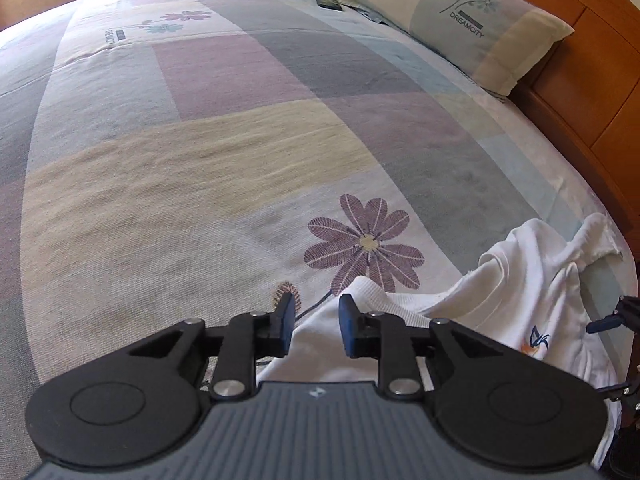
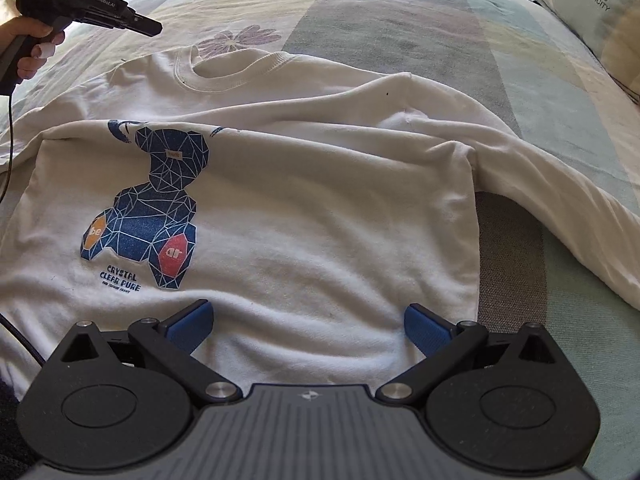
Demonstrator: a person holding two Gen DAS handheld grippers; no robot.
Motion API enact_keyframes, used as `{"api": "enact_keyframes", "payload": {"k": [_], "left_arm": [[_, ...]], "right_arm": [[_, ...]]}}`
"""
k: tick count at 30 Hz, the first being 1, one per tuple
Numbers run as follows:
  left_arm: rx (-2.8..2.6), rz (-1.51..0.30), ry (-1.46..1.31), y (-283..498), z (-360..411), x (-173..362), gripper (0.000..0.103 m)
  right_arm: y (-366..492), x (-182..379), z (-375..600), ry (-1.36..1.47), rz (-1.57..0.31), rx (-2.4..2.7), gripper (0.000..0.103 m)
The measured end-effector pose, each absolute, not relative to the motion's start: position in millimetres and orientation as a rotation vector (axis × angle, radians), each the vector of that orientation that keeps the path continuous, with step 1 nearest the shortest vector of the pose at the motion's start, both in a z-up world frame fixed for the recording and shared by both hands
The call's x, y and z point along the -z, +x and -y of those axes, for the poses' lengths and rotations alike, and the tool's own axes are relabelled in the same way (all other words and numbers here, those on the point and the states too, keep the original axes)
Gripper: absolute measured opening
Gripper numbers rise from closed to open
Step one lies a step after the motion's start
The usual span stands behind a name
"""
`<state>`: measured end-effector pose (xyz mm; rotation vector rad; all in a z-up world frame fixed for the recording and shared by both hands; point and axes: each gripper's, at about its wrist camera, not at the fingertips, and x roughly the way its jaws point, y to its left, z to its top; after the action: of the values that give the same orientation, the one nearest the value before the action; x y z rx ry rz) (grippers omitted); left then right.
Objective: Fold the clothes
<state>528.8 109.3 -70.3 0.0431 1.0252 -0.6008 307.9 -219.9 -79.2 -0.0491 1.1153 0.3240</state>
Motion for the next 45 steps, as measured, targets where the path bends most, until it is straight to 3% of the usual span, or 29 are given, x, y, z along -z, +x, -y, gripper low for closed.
{"api": "enact_keyframes", "payload": {"k": [5, 8, 15, 23, 32, 45], "left_arm": [[0.600, -1.075, 0.077, 529, -110, 80, 0.046], [0.581, -1.117, 0.062, 529, -112, 95, 0.047], [0.551, -1.072, 0.064, 516, -106, 104, 0.058], [0.559, -1.045, 0.054, 512, -98, 107, 0.080], [0.614, -1.049, 0.046, 505, -86, 101, 0.080], [0.458, -0.962, -0.121, 408, -100, 86, 0.081]], "right_arm": [[344, 39, 248, 0.030, -1.009, -0.457, 0.103], [390, 29, 275, 0.116, -0.968, -0.481, 0.103], [473, 56, 306, 0.280, -1.002, -0.445, 0.103], [521, 84, 301, 0.420, -1.040, -0.470, 0.103], [520, 96, 250, 0.424, -1.087, -0.596, 0.103], [399, 91, 254, 0.527, -1.219, -0.696, 0.103]]}}
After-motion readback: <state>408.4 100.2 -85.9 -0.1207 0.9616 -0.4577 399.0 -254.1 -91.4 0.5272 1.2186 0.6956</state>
